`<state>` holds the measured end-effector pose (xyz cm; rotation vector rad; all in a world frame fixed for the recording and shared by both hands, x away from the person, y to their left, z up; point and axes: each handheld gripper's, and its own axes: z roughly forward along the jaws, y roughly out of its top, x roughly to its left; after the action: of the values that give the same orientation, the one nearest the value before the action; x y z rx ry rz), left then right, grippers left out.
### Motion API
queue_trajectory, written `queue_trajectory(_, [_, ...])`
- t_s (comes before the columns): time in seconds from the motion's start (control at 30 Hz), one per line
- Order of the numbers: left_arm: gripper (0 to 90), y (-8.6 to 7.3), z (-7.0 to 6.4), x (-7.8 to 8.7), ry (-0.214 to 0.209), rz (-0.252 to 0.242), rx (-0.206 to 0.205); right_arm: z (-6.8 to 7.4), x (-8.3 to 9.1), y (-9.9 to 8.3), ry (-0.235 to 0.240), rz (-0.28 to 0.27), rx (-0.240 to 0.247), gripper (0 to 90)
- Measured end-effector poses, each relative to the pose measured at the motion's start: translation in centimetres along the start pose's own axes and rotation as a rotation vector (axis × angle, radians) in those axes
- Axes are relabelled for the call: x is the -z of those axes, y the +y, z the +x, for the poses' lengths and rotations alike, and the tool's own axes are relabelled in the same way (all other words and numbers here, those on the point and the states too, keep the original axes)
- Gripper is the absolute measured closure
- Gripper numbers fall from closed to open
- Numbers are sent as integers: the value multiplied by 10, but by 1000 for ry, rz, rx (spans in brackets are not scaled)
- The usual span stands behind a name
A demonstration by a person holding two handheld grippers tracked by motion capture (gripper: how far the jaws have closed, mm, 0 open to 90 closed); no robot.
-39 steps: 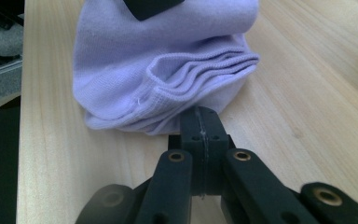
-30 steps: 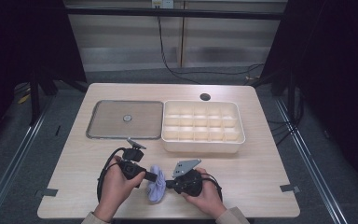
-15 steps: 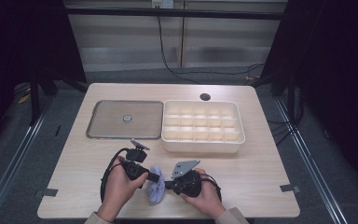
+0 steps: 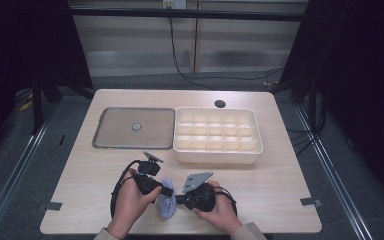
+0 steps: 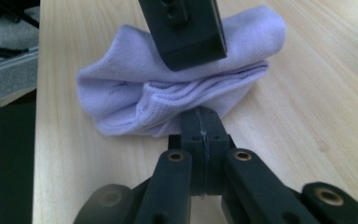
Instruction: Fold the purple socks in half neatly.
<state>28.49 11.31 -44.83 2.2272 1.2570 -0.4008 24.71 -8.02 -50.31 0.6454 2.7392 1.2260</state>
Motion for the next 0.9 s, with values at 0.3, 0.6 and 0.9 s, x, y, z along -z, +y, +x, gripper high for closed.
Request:
queue_trajectory(0.3, [868, 0, 1, -1, 8, 8, -7, -1, 1, 0, 0, 2, -8, 900])
queue_trajectory(0.6, [868, -1, 1, -3, 6, 5, -2, -4, 4, -2, -7, 8, -20, 900])
queue_trajectory(0.9, [868, -1, 1, -6, 6, 12, -5, -8, 9, -5, -21, 3, -30, 900])
